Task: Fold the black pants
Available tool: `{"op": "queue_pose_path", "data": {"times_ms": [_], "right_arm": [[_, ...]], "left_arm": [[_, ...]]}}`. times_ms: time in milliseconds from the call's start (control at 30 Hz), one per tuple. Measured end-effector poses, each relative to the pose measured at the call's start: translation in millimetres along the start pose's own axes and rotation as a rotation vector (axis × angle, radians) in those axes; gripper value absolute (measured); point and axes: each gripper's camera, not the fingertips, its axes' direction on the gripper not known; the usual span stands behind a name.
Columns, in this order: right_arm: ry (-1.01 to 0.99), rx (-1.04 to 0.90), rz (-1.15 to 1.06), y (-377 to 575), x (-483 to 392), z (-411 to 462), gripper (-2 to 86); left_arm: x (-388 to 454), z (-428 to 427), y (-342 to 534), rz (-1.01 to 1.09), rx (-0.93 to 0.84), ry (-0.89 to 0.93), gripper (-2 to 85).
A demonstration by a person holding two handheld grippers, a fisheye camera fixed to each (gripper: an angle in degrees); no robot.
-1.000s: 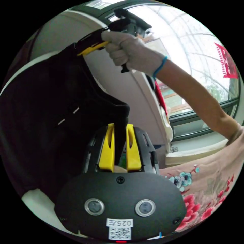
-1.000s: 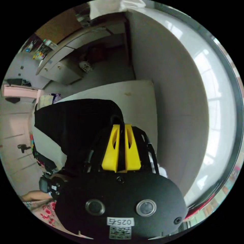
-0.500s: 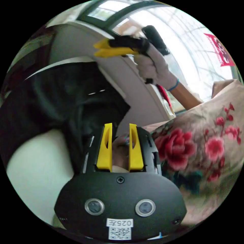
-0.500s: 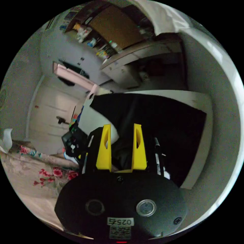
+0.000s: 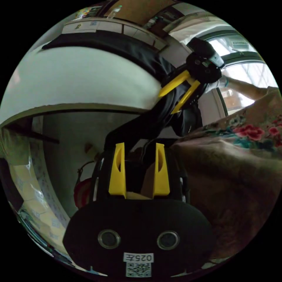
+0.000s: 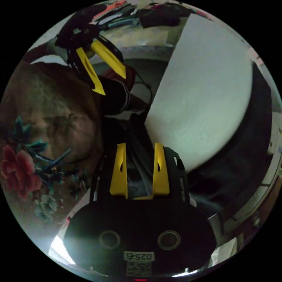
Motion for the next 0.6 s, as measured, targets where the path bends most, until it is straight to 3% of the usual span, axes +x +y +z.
{"op": "queue_pose_path", "data": {"times_ms": [167,267,433,533,600], "right_arm": [[0.194,0.066,-0.032,-17,-27,6,10.0],[0.18,0.033,0.028,-37,-22,6,9.2],[0.047,-0.079,-0.073,-68,-11,6,5.2],[0.158,-0.046,-0.192,-60,-37,-15,4.7],[0.334,-0.005,-0.329,-33,-76,-34,4.5]], "left_arm": [[16,16,19,0.018,-0.008,0.07,14.2],[28,15,26,0.015,0.031,0.025,14.0],[35,5,47,-0.109,0.155,-0.069,12.7],[44,2,55,-0.147,0.184,-0.171,11.7],[58,6,53,-0.119,0.138,-0.315,11.8]]}}
